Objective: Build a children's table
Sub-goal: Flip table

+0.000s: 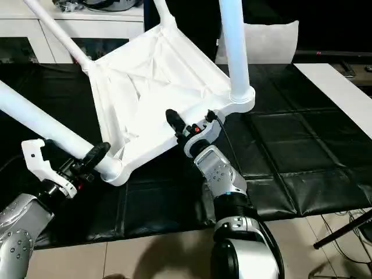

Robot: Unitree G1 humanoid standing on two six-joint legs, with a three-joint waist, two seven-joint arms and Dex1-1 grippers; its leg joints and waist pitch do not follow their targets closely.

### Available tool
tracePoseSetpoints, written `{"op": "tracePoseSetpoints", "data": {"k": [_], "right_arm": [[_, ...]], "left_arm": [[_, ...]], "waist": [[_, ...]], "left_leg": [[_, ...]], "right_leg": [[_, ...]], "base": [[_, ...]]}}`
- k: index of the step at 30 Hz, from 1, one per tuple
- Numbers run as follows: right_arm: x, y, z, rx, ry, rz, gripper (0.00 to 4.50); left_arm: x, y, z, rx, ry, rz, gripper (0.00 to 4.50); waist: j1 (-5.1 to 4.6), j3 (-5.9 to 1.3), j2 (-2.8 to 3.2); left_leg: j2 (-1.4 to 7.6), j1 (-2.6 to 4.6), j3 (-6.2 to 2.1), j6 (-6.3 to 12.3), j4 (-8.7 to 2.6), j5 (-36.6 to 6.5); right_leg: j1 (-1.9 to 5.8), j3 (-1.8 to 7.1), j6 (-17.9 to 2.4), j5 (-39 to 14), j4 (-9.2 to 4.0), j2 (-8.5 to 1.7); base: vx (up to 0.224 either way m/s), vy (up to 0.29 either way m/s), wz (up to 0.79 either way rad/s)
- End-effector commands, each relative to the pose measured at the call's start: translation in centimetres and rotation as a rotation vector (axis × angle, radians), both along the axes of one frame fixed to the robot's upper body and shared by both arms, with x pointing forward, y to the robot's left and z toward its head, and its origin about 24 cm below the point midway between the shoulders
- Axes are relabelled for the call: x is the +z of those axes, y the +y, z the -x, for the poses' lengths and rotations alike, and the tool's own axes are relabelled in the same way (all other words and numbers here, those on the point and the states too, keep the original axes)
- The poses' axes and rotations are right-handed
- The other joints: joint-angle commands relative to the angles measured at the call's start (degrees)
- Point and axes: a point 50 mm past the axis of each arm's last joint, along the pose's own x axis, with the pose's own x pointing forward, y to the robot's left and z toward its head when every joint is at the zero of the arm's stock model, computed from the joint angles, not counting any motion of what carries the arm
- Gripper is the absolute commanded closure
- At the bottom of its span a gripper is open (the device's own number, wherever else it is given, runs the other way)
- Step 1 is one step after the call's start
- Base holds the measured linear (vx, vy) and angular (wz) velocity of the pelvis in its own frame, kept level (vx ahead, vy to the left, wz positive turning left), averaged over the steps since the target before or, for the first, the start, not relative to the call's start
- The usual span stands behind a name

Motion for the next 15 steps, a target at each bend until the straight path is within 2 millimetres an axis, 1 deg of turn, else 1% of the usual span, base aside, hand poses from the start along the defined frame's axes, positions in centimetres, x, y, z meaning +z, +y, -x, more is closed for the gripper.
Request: {"op": "tracePoseSetpoints", "data": {"k": [1, 2, 4, 5, 8, 12, 13, 14, 15], "right_arm": [[2.95, 1.6, -0.77, 0.045, -0.106, -0.052, 1.36], [2.95, 1.6, -0.77, 0.045, -0.106, -0.052, 1.61], [2.97, 1.59, -0.76, 0.046, -0.106, -0.056, 1.77], [2.97, 1.62, -0.75, 0.049, -0.105, -0.053, 1.77], [2.97, 1.76, -0.74, 0.062, -0.104, -0.049, 2.15], [2.99, 1.82, -0.75, 0.063, -0.109, -0.049, 2.32], [3.02, 1.83, -0.75, 0.064, -0.113, -0.044, 2.32], [3.03, 1.83, -0.76, 0.063, -0.114, -0.042, 2.42], [3.05, 1.86, -0.75, 0.063, -0.113, -0.043, 2.42]], "left_arm": [[-2.41, -2.71, 0.49, -0.162, 0.139, 0.093, 2.54], [-2.41, -2.7, 0.49, -0.163, 0.139, 0.092, 2.54], [-2.42, -2.62, 0.49, -0.163, 0.14, 0.084, 2.54], [-2.41, -2.59, 0.47, -0.164, 0.139, 0.08, 2.54], [-2.35, -2.48, 0.41, -0.16, 0.135, 0.074, 2.54], [-2.47, -2.34, 0.47, -0.158, 0.14, 0.037, 2.54], [-2.5, -2.33, 0.47, -0.154, 0.14, 0.04, 2.54], [-2.51, -2.3, 0.47, -0.15, 0.141, 0.038, 2.54], [-2.51, -2.24, 0.5, -0.149, 0.14, 0.038, 2.54]], "waist": [[-0.28, -2.94, 0.49], [-0.3, -2.96, 0.38], [-0.27, -2.99, 0.31], [-0.25, -3.03, 0.43], [-0.27, -3.04, 0.39], [-0.29, -3.0, 0.42], [-0.29, -2.98, 0.16], [-0.26, -2.98, 0.31], [-0.25, -2.95, 0.44]], "left_leg": [[2.05, 0.34, -0.33, -1.43, -4.35, -8.7], [2.05, 0.33, -0.3, -1.41, -4.35, -8.6], [2.06, 0.36, -0.29, -1.38, -4.32, -8.5], [2.03, 0.34, -0.31, -1.33, -4.3, -8.2], [2.07, 0.36, -0.3, -1.32, -4.3, -7.9], [2.08, 0.31, -0.31, -1.32, -4.36, -8.3], [2.1, 0.35, -0.28, -1.26, -4.36, -8.4], [2.11, 0.33, -0.31, -1.3, -4.37, -8.4], [2.13, 0.38, -0.33, -1.38, -4.4, -8.5]], "right_leg": [[2.01, 2.87, -8.4, -8.7, -3.86, -3.79], [2.04, 2.87, -8.4, -8.4, -3.88, -3.75], [2.05, 2.86, -8.6, -7.8, -3.79, -3.76], [2.07, 2.85, -8.7, -7.5, -3.73, -3.73], [2.07, 2.83, -9.0, -6.6, -3.65, -3.7], [2.11, 2.81, -9.1, -7.1, -3.71, -3.74], [2.08, 2.81, -9.0, -7.4, -3.78, -3.72], [2.1, 2.84, -9.1, -7.6, -3.73, -3.81], [2.04, 2.82, -9.1, -7.8, -3.76, -3.8]], "base": [[0.0, 0.0, 0.0], [0.0, 0.0, 0.0], [0.0, 0.0, 0.0], [0.0, 0.0, 0.0], [0.0, 0.0, 0.0], [0.0, 0.0, 0.0], [0.0, 0.0, 0.0], [0.0, 0.0, 0.0], [0.0, 0.0, 0.0]]}}
